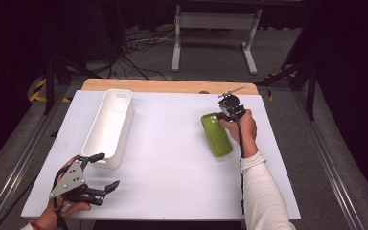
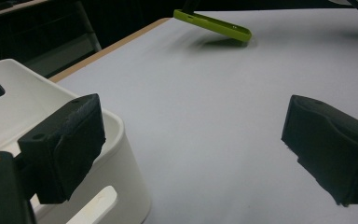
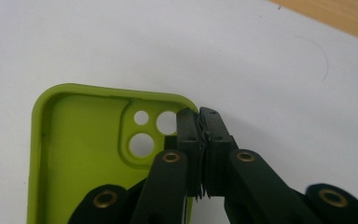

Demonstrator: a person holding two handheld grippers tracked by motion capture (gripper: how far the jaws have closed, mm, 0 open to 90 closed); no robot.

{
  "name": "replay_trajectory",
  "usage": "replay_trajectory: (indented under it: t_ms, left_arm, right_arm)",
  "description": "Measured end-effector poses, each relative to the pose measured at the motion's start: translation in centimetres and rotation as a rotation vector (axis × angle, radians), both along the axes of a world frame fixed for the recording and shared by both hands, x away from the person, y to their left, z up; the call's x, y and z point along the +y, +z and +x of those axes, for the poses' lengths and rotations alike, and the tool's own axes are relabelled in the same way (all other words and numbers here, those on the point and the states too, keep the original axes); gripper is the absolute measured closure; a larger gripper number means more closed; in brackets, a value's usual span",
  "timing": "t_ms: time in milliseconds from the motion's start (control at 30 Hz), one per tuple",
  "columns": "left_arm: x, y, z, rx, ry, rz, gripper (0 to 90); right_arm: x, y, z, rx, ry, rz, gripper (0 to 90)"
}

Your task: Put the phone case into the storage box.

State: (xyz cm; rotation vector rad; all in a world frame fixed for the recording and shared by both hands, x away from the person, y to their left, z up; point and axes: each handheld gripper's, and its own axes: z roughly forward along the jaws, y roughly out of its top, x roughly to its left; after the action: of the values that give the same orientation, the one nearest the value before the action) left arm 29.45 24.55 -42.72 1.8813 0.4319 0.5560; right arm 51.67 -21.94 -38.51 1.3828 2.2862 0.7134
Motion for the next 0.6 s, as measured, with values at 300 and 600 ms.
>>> replay_trajectory:
  t_ms: [300,600]
  left_arm:
    - [0.0,0.2,0.0,-0.009,0.015,-0.005,6.5]
    - [-0.5,0.8,0.2,-0.01,0.029,-0.021,6.7]
  right_arm:
    - [-0.3,1.6,-2.0,-0.119,-0.009,0.044,88.4]
    - [-0.1,2.7,-4.3,-0.216,0.016,0.101,88.4]
